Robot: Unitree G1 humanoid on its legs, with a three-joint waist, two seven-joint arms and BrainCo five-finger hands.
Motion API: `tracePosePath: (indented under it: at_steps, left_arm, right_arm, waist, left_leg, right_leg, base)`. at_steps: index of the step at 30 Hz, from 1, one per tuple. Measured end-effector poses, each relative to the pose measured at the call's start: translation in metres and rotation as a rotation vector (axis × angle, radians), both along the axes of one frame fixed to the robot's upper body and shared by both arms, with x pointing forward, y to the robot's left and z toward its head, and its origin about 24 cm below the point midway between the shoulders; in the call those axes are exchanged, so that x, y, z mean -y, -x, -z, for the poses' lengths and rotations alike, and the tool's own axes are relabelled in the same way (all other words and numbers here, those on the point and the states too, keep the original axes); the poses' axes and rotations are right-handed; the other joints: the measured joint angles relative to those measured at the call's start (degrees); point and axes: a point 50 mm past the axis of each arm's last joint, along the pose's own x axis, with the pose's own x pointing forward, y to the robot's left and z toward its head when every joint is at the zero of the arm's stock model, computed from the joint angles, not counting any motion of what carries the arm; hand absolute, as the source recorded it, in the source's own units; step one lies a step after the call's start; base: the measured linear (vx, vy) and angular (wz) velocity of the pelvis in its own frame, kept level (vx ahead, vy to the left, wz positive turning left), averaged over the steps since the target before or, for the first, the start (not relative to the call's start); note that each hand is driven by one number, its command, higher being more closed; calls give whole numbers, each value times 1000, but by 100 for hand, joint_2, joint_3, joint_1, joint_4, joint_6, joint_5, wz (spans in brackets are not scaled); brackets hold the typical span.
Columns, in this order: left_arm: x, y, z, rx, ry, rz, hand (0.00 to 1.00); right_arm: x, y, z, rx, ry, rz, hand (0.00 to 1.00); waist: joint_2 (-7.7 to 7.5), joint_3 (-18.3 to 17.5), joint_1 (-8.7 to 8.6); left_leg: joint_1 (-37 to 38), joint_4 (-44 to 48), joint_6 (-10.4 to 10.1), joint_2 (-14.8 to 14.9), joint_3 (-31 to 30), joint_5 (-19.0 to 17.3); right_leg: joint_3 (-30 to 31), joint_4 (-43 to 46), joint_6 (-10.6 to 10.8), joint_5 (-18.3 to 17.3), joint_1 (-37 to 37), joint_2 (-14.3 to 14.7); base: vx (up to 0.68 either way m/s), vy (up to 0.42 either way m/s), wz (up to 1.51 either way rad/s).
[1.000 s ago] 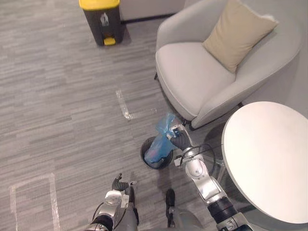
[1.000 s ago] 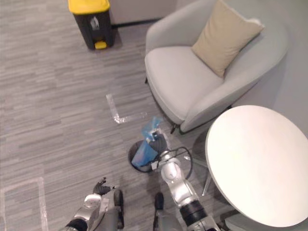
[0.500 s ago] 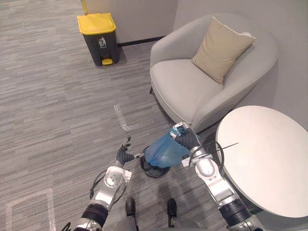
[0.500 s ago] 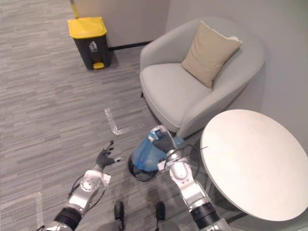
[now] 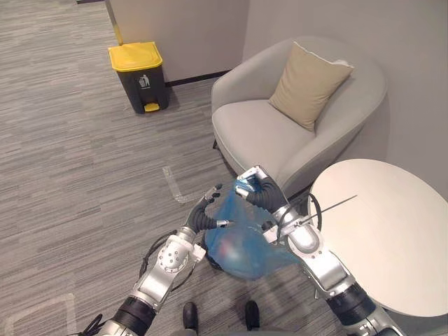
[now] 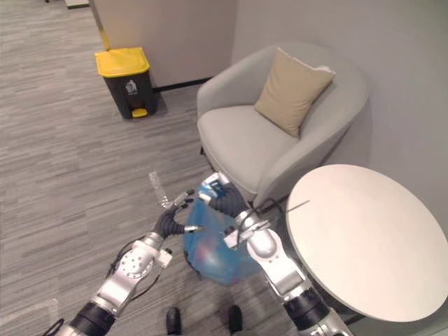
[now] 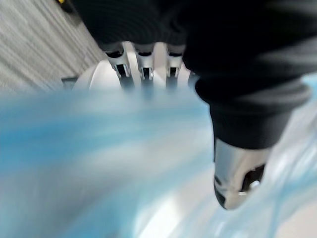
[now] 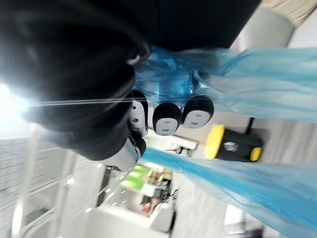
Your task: Gather rubbish on tea table into small bin, then transfer packed bag to large trash can.
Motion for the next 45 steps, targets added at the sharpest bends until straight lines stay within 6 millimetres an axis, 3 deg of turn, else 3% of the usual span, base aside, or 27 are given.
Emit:
tracePosePath:
  at_steps: [3,5,12,19,20,31,38,42,43,45]
  left_arm:
    - [5,1,12,-32,-61,32,0]
    - [9,-9,22,-61,-123,44,0]
    - [15,-24,28,-66,-204,50,0]
    - [25,-27,41,-100,-266,62,0]
    - [26,-27,43,-112,-270,59,100]
    - [33,-18,61,-206,-275,38,100]
    - [26,-20,60,-240,-207,-25,100]
    - [17,-14,64,-271,-163,-77,100]
    - [16,-13,65,-275,-162,-80,100]
    - [11,-9,69,-293,-162,-96,100]
  right_arm:
    - [-7,3,-8,26,-18,-40,100]
    - [-17,4,-15,40,-35,-98,100]
    - [-26,3,-25,48,-64,-156,100]
    - [-40,1,-40,62,-108,-219,100]
    - [-46,1,-42,62,-111,-243,100]
    - [-64,1,-54,53,-210,-283,100]
    - [-71,6,-53,47,-217,-314,100]
    - [-67,9,-42,12,-237,-296,100]
    - [-66,9,-40,6,-237,-291,0]
    - [-63,12,-27,-21,-211,-260,0]
  waist:
    - [-29,-53,-21]
    - [-58,-82,-54]
    - [-118,-125,-212]
    - [-124,-129,-236]
    - [-124,-130,-250]
    - [-141,-155,-320]
    - [-165,-183,-324]
    - [-184,-241,-324]
    - [-187,-247,-324]
    - [-193,-257,-325]
  left_leg:
    - [0,-2,-5,9,9,1]
    - [-3,-11,-6,7,48,3]
    - [-10,-3,-5,-3,188,4]
    - [-10,-2,-17,3,261,12]
    - [-9,-3,-18,9,268,13]
    - [-7,-4,-40,30,280,28]
    - [0,-3,-45,34,288,32]
    - [4,-2,-45,34,284,32]
    - [4,-1,-45,34,284,32]
    - [4,-1,-45,36,277,32]
  right_leg:
    - [14,-10,3,17,-17,2]
    - [47,-13,6,48,-69,0]
    - [160,-14,19,139,-124,14]
    - [284,-13,-3,166,-171,60]
    - [290,-11,-6,172,-179,67]
    - [303,46,-15,180,-230,86]
    - [315,49,-15,180,-232,85]
    - [305,45,-14,179,-224,77]
    - [304,44,-14,179,-223,76]
    - [295,42,-14,178,-216,66]
  base:
    - [-39,4,-4]
    - [-40,7,-9]
    - [5,3,-12]
    - [6,-4,-7]
    - [-1,-12,-7]
    - [-1,-3,-1]
    - [0,0,0]
    - [0,0,0]
    - [0,0,0]
    - [0,0,0]
